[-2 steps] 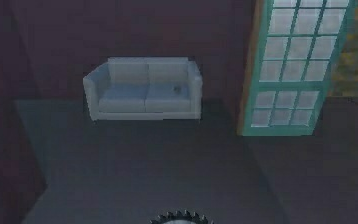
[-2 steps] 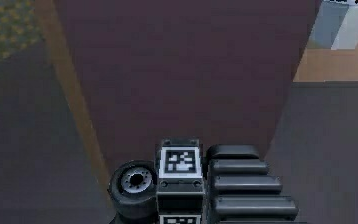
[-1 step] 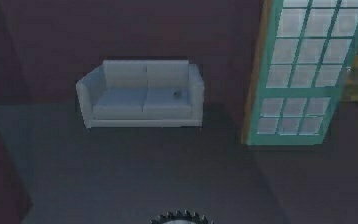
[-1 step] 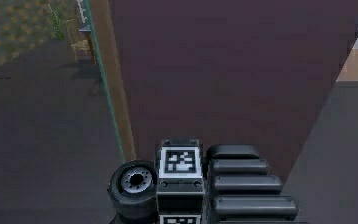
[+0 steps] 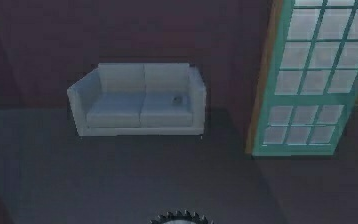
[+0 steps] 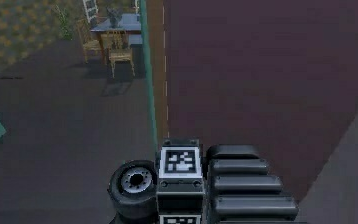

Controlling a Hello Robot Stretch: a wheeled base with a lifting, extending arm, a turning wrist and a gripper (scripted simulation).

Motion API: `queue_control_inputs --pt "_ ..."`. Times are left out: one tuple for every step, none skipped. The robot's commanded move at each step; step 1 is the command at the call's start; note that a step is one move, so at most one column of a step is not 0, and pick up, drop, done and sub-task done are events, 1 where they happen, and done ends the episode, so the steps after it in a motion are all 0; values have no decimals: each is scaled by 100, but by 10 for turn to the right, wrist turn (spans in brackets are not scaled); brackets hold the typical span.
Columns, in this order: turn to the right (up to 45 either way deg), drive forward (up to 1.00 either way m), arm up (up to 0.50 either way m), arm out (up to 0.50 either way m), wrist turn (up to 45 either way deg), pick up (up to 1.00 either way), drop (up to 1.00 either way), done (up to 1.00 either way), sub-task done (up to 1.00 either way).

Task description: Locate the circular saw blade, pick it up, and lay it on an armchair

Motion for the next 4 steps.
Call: queue_control_inputs --pt "-30 0 0 0 0 0 0 0 0" --pt "0 20 0 0 0 0 0 0 0" --pt "390 0 0 0 0 0 0 0 0" --pt "30 0 0 0 0 0 0 0 0"
